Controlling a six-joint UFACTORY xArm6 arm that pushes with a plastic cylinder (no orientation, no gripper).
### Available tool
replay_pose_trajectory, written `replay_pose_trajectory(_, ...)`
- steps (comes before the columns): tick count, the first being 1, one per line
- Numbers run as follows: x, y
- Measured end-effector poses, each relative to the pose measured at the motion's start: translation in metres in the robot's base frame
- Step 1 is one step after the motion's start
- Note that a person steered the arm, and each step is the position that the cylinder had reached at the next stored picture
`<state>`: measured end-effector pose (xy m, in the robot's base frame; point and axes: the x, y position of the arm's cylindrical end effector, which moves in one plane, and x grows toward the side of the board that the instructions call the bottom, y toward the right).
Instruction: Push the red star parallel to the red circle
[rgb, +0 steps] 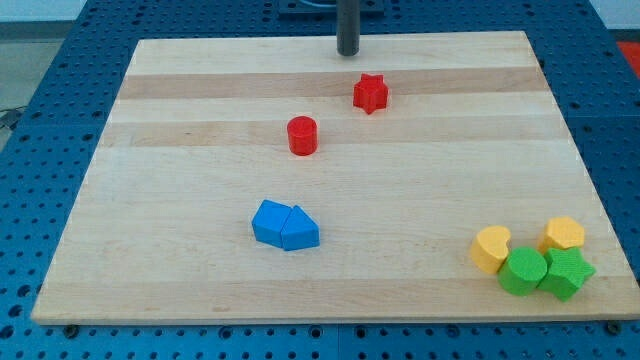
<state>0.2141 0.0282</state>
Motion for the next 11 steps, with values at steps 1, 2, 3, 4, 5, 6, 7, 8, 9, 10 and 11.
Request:
replay_pose_trajectory(1, -0.001, 0.001)
replay_pose_trajectory(2, 0.003, 0.023)
replay_pose_trajectory(3, 0.013, 0.022)
replay_pose_trajectory(4, 0.039, 0.022)
replay_pose_trajectory(5, 0.062, 0.021)
replay_pose_trajectory(6, 0.087, 0.021)
replay_pose_trajectory(7, 0.114, 0.020)
replay_pose_trajectory(8, 0.136, 0.019)
replay_pose_trajectory(9, 0.153, 0.018)
replay_pose_trajectory(10, 0.156, 0.018)
replay_pose_trajectory(11, 0.152, 0.045)
